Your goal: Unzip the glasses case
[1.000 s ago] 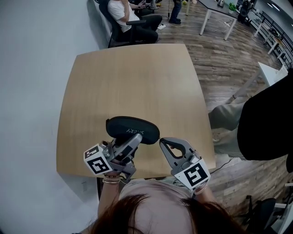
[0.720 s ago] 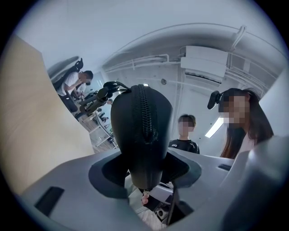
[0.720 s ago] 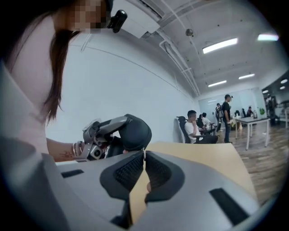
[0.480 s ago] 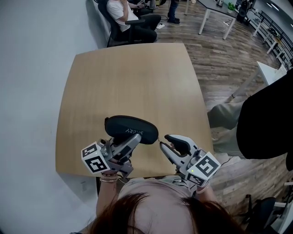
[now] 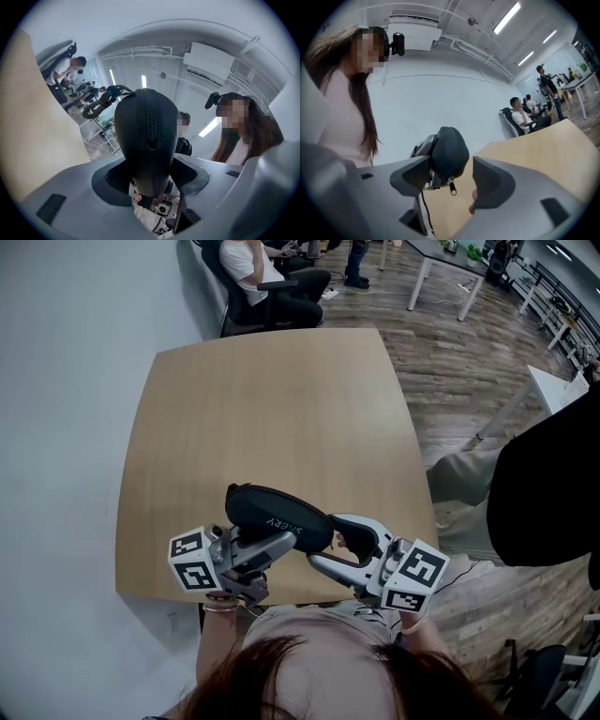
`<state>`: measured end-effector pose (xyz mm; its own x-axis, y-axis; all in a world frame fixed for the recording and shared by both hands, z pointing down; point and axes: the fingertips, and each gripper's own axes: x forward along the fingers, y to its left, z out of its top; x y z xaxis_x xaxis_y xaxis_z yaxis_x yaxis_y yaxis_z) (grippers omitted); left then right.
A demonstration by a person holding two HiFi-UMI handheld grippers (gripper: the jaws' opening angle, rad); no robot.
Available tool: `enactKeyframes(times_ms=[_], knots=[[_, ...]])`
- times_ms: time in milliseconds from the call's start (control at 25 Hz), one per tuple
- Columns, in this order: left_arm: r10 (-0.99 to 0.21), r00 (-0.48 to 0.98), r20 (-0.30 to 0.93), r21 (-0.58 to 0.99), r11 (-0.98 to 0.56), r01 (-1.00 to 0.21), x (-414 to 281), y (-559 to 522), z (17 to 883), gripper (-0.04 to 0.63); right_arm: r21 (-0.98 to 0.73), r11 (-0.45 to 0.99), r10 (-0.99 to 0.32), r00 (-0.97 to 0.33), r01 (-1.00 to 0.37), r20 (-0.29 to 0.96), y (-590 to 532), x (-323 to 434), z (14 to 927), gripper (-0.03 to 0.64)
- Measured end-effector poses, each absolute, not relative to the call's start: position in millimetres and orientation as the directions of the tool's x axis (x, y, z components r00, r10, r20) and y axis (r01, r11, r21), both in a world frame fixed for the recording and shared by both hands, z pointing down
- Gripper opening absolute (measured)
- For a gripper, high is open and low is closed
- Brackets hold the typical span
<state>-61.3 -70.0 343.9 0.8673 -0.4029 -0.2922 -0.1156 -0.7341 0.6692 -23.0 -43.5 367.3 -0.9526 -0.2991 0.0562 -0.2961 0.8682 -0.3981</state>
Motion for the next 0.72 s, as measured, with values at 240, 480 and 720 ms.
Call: enactKeyframes(times_ms=[240, 480, 720], knots=[[-0.349, 0.890, -0.295, 0.667, -0.742, -0.070, -53.8, -62.6, 344.7, 0.227, -0.424, 0.873, -0.254, -0.967, -0.242, 0.030, -41.2, -32.6, 362.9, 0.281], [-0.341, 0.893, -0.294, 0.663, -0.746, -0.066, -54.1, -62.6, 345.7, 0.227, -0.443, 0.863, -0.253, -0.967, -0.243, 0.037, -42.1, -33.1, 366.1, 0.281], [-0.367, 0.872, -0.325, 0.663, -0.746, -0.067, -53.3, -64.0, 346.1, 0.229, -0.457, 0.856, -0.260, -0.965, -0.242, 0.025, -42.7, -30.4, 366.8, 0.284]])
